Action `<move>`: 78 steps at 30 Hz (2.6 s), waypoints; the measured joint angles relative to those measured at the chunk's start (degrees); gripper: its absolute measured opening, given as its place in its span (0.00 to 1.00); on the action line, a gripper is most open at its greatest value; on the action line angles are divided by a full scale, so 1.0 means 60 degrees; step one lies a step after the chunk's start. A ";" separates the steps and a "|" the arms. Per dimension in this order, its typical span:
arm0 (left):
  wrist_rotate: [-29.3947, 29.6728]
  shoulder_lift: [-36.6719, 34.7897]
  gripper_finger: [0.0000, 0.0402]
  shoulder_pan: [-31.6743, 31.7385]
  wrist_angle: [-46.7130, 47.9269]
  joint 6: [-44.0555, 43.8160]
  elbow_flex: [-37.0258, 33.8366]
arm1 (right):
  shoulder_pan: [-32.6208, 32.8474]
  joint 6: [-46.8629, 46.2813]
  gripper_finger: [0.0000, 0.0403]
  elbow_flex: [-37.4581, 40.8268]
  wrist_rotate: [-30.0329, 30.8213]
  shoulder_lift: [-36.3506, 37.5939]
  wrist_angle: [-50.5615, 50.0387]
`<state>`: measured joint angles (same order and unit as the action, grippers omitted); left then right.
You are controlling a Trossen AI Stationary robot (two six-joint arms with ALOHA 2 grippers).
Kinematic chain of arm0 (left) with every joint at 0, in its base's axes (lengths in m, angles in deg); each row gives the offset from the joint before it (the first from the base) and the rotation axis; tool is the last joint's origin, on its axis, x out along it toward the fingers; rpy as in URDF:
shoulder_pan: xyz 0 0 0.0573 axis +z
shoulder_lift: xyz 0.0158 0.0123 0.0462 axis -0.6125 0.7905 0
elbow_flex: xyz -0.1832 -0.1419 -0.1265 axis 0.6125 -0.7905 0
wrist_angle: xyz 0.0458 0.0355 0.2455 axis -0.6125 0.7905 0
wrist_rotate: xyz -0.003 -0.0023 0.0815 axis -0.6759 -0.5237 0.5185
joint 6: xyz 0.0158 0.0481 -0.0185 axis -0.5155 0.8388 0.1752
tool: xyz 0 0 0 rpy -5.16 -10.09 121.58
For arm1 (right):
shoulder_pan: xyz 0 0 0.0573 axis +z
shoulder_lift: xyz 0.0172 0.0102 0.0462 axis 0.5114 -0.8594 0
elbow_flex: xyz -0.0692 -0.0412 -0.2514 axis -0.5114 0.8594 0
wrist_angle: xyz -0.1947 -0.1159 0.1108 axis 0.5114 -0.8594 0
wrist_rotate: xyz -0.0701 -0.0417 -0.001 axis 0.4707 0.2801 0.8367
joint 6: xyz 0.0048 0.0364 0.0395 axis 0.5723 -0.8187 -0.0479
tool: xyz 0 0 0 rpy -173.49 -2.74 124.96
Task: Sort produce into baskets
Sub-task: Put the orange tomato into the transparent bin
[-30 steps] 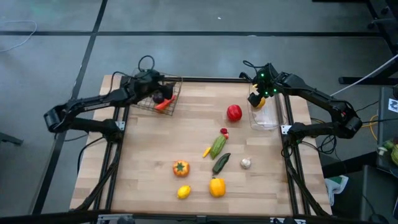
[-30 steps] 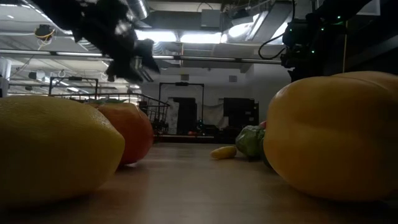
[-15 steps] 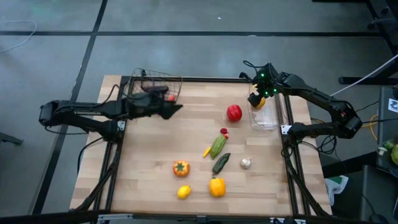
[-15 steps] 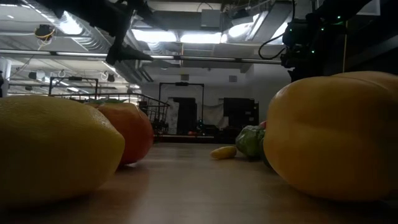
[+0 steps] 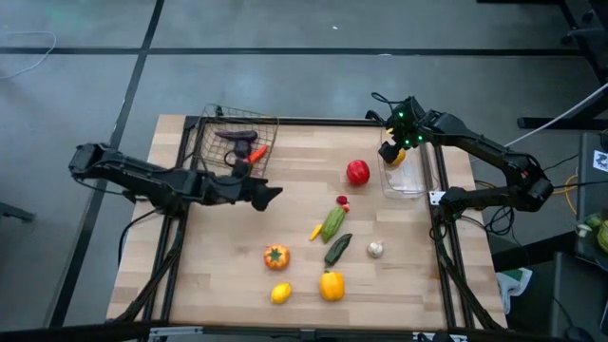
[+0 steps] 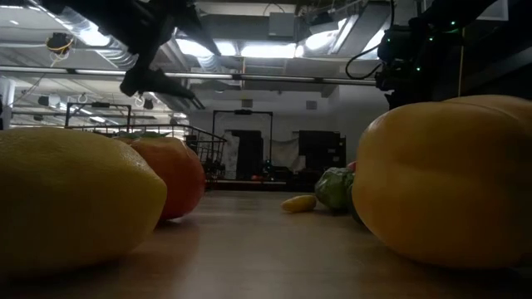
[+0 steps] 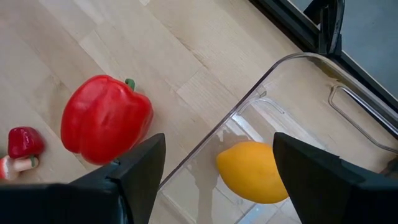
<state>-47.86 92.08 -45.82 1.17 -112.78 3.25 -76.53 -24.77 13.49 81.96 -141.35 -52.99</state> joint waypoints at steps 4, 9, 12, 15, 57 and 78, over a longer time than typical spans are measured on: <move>0.0761 0.0360 1.00 -0.0586 -0.0002 -0.0172 0.0002 | 0.0000 0.0001 0.74 0.0000 0.0000 0.0003 0.0000; 0.1025 0.0686 1.00 -0.1110 0.0000 -0.0393 0.0002 | 0.0000 0.0002 0.74 0.0000 0.0000 0.0000 0.0000; 0.0879 0.0962 1.00 -0.1442 -0.0103 -0.0863 -0.0001 | 0.0000 0.0000 0.74 0.0000 0.0000 0.0000 0.0000; 0.0677 0.1294 1.00 -0.1761 -0.0144 -0.1031 0.0000 | 0.0000 0.0000 0.74 0.0000 0.0000 0.0000 0.0000; -0.3398 0.3104 1.00 -0.4609 0.0257 -0.0669 0.0010 | 0.0000 0.0000 0.74 0.0000 0.0000 0.0000 0.0383; -0.2118 0.4763 1.00 -0.3750 -0.0219 0.0351 0.0713 | 0.0011 -0.1083 0.74 -0.0004 -0.1386 0.0000 0.0578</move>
<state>-60.56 120.66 -68.32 -0.14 -110.67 7.52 -76.47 -31.27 13.47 73.64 -141.35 -49.52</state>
